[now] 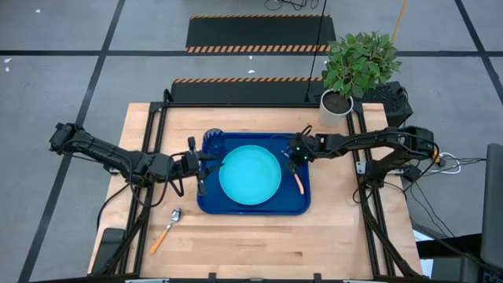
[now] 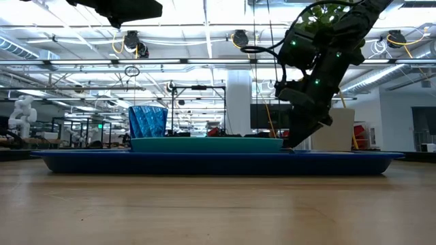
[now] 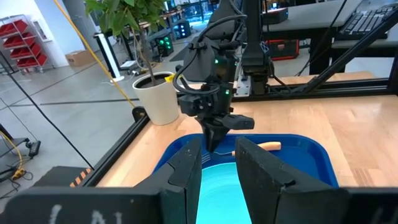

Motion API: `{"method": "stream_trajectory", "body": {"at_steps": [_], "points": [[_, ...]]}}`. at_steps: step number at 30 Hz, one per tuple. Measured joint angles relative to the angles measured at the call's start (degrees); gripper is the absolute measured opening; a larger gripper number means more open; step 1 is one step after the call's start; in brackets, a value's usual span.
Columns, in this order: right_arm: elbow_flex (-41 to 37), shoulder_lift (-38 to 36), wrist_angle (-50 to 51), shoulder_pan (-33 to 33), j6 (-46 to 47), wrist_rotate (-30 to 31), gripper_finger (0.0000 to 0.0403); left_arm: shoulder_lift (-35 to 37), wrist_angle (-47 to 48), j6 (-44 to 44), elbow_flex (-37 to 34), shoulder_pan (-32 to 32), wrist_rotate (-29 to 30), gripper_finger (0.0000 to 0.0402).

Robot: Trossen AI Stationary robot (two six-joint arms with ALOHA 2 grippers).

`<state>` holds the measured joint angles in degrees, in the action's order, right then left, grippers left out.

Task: Pick and place plate/cup/fork/spoon on tray
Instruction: Put the orange fork beside the light blue plate

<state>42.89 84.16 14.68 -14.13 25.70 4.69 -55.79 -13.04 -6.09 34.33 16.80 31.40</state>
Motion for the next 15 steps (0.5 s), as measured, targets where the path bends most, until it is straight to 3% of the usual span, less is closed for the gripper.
{"method": "stream_trajectory", "body": {"at_steps": [10, 15], "points": [[-1.3, 0.0, -0.2, 0.0, -0.4, 4.3, 0.0078, 0.0, 0.0, 0.0, 0.0, 0.0, 0.0, 0.0102], [-1.4, 0.0, -0.4, 0.2, 0.5, 2.8, 0.0089, 0.0, 0.0, 0.0, 0.0, 0.0, 0.0, 0.0102]]}}
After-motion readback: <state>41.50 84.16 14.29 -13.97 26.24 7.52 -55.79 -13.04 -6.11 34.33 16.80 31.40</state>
